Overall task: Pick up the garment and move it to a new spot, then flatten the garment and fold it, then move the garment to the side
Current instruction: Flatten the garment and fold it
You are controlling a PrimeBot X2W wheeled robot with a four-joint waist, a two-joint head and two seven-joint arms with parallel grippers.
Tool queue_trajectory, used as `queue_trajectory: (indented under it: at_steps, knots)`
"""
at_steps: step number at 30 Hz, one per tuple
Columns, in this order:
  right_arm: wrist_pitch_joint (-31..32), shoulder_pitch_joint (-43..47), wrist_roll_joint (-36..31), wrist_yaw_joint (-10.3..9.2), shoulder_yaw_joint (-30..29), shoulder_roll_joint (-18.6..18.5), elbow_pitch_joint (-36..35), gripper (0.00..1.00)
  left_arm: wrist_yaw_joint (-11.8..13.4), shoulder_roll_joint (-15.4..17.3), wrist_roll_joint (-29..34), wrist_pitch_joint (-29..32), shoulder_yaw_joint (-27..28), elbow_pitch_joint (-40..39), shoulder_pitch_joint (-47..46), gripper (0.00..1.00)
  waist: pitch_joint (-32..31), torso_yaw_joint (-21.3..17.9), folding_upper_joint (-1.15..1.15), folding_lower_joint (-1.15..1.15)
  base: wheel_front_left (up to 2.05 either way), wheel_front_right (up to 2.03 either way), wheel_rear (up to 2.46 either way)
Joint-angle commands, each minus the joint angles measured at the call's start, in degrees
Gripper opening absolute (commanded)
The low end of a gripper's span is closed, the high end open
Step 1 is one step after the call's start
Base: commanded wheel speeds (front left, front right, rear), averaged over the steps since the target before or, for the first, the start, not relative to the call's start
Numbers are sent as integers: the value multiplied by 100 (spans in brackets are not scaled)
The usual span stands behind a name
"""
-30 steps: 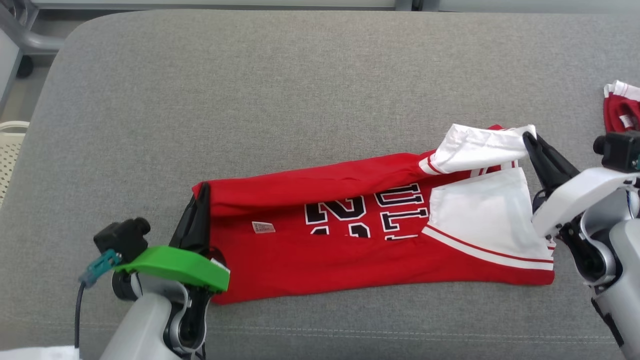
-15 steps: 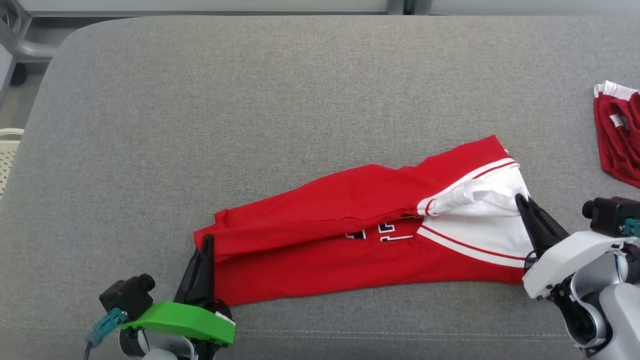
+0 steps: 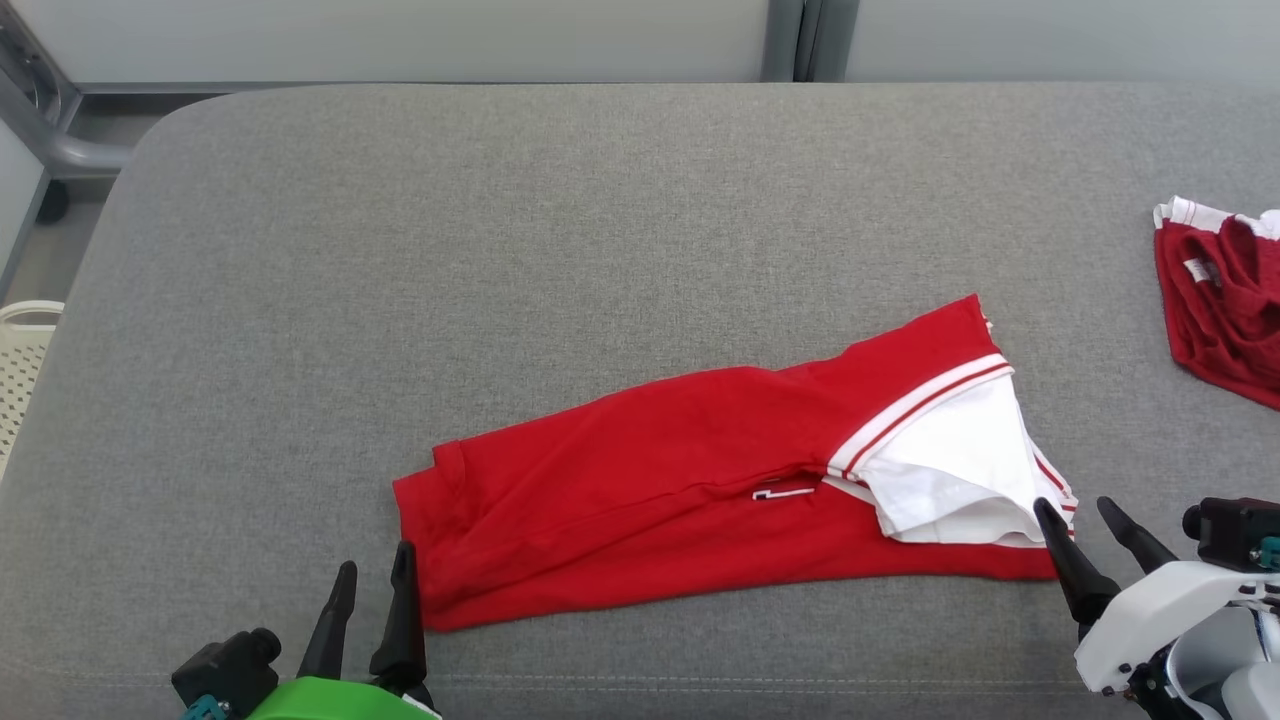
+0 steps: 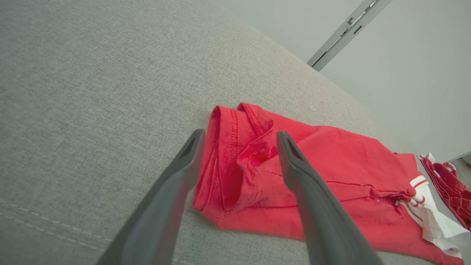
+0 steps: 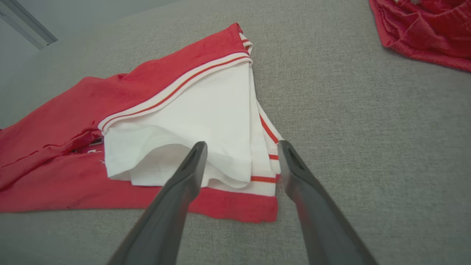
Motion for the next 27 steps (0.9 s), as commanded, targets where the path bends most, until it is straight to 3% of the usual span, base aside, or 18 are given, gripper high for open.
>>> queue_trajectory:
  at_steps: [1, 17, 27]
  knots:
    - [-38, 104, 15, -3, -93, -5, 11, 100, 88, 34, 106, -15, 54, -98, 116, 100, -121, 1, 0, 0, 0, 0, 0]
    - [482, -319, -257, -3, -479, 77, 125, 100, 399, 125, 625, 117, -204, -717, -148, 100, -444, 278, 0, 0, 0, 0, 0]
    - [1304, -1196, -311, -3, -853, 153, 1303, 100, 526, 142, 650, 227, -251, -1099, -148, 100, -323, 846, 0, 0, 0, 0, 0]
